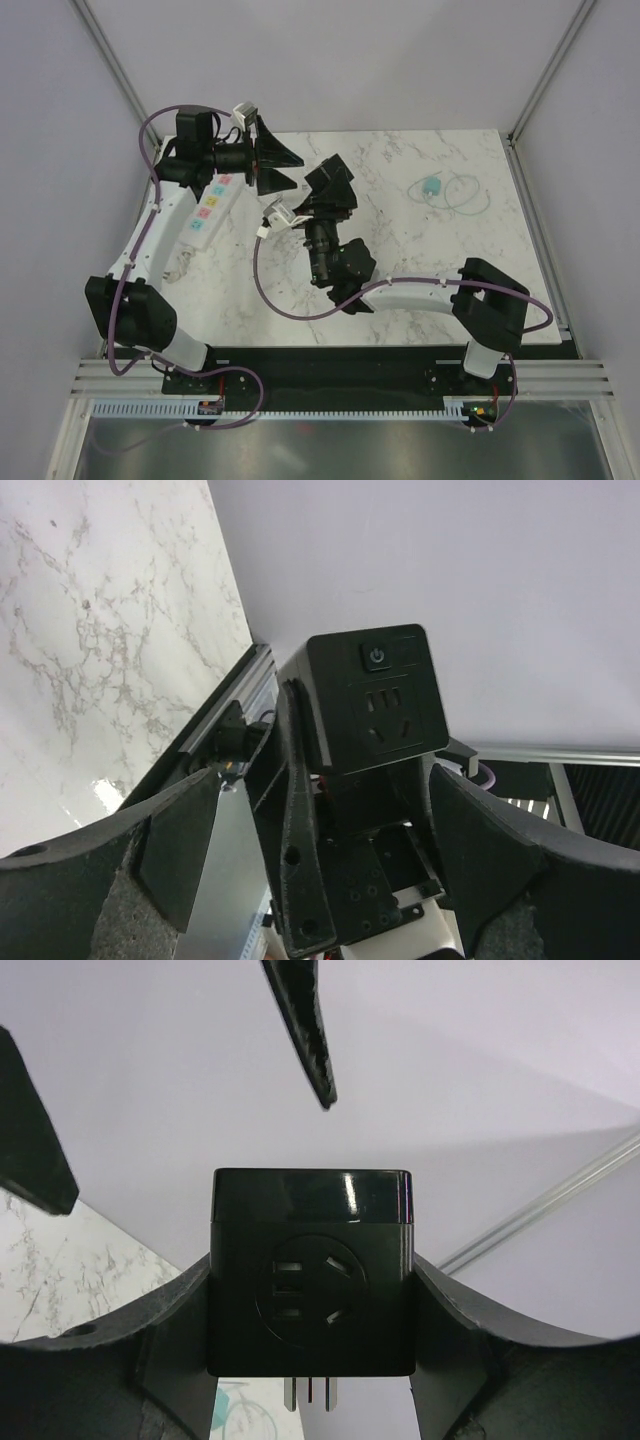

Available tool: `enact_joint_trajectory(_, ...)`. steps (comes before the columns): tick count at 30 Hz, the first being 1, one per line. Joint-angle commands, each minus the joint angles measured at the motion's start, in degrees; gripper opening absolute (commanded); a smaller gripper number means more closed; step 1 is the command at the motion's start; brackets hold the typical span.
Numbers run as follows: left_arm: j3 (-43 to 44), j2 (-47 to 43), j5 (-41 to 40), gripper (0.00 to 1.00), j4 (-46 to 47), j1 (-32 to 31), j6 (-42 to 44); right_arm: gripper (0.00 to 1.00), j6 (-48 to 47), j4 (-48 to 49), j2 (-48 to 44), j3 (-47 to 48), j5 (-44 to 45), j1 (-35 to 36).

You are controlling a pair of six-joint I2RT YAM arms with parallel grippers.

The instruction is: Insert the plug

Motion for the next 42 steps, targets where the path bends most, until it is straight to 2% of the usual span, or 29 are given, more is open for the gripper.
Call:
enact_joint_trajectory(1, 3.2, -0.2, 3.0, 0.92, 3.8, 0.3, -5.9, 0.18, 3.1, 12.2, -2.0, -3.7, -5.0, 0.5)
enact_joint_trajectory(5, 1.4, -0.3, 5.1, 0.93, 4.2, 0.2, -5.5, 0.18, 2.5, 12.5, -2.9, -7.2, -7.0, 0.6)
enact_joint_trajectory(18, -4.2, -1.2, 4.7, 0.91, 4.2, -2.4, -5.5, 0.18, -2.7, 17.3, -0.3, -7.6, -9.1, 2.6)
enact_joint_trajectory(22, -3.9, -1.5, 4.2, 0.88, 4.2, -3.6, -5.7, 0.18, -3.0, 17.5, 0.0, -7.6, -9.0, 3.0)
enact_joint_trajectory(27, -6.6, -2.7, 3.3, 0.79, 4.2, -5.6, -5.8, 0.18, -3.6, 17.5, -0.1, -7.3, -9.0, 3.1)
enact_joint_trajectory(35, -7.8, -2.1, 2.7, 0.8, 4.7, -6.5, -6.5, 0.18, -4.8, 17.5, 1.3, -7.6, -9.1, 3.6)
enact_joint_trajectory(37, -7.5, -1.6, 2.6, 0.76, 4.7, -6.7, -6.3, 0.19, -4.8, 17.4, 1.6, -7.5, -8.8, 3.6)
enact_joint_trajectory(42, -8.2, -1.1, 2.7, 0.51, 4.8, -7.3, -5.3, 0.2, -4.3, 17.1, 1.8, -7.5, -8.2, 3.5)
